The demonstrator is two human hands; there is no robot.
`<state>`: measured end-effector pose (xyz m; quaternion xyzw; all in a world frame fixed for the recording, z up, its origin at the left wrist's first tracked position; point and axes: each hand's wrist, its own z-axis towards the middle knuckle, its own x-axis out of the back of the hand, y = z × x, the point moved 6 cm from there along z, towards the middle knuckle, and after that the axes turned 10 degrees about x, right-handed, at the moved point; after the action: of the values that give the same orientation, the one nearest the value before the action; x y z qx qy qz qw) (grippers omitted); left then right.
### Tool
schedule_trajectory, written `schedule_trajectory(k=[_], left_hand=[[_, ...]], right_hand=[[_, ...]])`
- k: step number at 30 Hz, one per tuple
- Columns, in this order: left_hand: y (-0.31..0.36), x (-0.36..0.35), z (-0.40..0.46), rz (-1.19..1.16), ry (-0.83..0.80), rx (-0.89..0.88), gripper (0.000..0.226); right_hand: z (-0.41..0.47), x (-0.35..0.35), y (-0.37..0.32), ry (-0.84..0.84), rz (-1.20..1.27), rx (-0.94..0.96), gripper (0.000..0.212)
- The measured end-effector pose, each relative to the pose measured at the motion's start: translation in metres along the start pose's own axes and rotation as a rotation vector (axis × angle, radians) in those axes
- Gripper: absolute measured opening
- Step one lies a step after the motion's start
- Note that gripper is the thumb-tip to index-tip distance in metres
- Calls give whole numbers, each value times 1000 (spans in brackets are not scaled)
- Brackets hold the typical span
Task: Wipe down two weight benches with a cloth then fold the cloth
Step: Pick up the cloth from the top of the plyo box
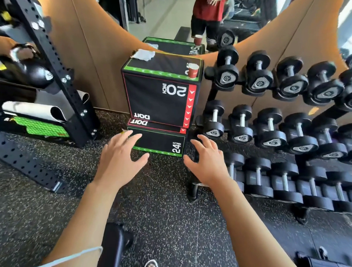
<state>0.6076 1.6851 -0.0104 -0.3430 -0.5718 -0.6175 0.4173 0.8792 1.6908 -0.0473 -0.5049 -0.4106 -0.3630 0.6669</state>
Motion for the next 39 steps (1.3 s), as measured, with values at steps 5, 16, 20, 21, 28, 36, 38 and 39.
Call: schedule_trajectory(k=[5,16,20,21,28,36,38,39], left_hand=[[-16,-7,55,14,-31,16,65],[-1,-38,179,-32,-5,32,63],[21,-51,230,-26,8,61,62],[27,-54,244,-22,14,68,62],[47,-64,313,4,65,148,61],[27,-57,379,30,77,192,59],[18,-55,399,14,83,190,59],[12,-55,410,2,89,187,59]], right_hand=[[56,-13,1,-23,-23,7,71],[193,-25,46,-24,19,77,67],[246,-25,76,-54,49,109,67],[260,-23,83,-60,53,120,68],[349,-22,109,-94,66,226,67],[428,-40,99,-107,128,276,68],[448,-50,93,-118,120,278,68],[458,-56,90,-124,114,280,68]])
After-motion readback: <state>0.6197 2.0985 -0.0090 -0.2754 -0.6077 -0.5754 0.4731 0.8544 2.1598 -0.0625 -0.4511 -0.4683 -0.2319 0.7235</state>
